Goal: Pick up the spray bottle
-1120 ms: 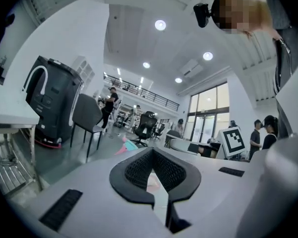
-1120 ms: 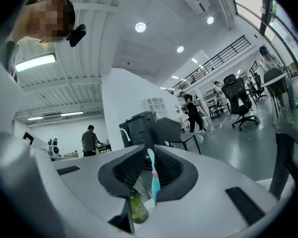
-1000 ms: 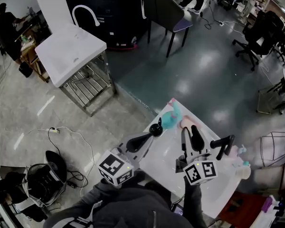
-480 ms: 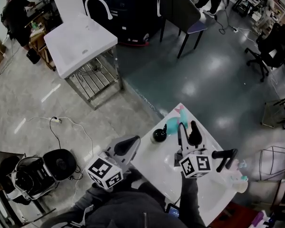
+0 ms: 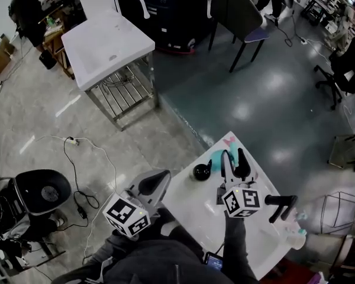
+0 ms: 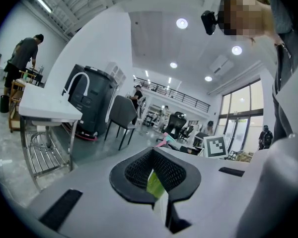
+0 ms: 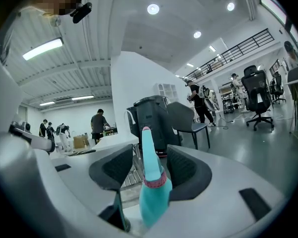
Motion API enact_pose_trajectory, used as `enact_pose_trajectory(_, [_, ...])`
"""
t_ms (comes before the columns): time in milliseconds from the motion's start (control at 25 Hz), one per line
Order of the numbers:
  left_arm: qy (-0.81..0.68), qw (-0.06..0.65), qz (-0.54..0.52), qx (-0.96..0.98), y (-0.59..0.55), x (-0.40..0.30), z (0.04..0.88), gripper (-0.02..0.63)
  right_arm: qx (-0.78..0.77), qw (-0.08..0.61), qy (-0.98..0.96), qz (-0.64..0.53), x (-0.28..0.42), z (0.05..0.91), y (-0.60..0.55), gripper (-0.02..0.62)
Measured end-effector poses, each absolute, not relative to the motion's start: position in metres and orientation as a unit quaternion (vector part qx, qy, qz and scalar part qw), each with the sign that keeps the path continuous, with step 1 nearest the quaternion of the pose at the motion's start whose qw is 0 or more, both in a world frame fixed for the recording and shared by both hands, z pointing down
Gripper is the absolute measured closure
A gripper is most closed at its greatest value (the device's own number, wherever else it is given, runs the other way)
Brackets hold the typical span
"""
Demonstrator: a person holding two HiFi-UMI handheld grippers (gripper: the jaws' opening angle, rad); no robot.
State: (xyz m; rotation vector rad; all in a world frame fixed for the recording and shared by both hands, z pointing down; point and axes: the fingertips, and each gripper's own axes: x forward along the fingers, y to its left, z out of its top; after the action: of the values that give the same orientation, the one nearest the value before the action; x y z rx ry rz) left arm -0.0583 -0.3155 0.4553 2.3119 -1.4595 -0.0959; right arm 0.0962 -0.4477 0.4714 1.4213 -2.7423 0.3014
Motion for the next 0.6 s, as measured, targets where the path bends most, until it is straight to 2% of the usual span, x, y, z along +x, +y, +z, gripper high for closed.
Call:
enact_pose_trajectory(160, [-0.532,0.205,-0.031,0.821,-0.3130,-0.0620,0.4598,0.603,0.458,0.021,-0.883,0.097,0.0947,0.4763,-0.4515,0.419])
enact_pose_trajectory(280, [-0.533,0.206,-0.027,0.820,-0.3103,-0.0620,0.4609,0.603,0.458,0.024,-0.883,0.095,0.0948,0.4755,-0.4532,0.491])
enact_pose_trajectory(600, [-0.529,0.203,-0.023,0.823,-0.3074,-0.0576,0.4607,0.603,0.465,0.028,-0.880,0.096,0.0989,0.4736,-0.4539,0.495])
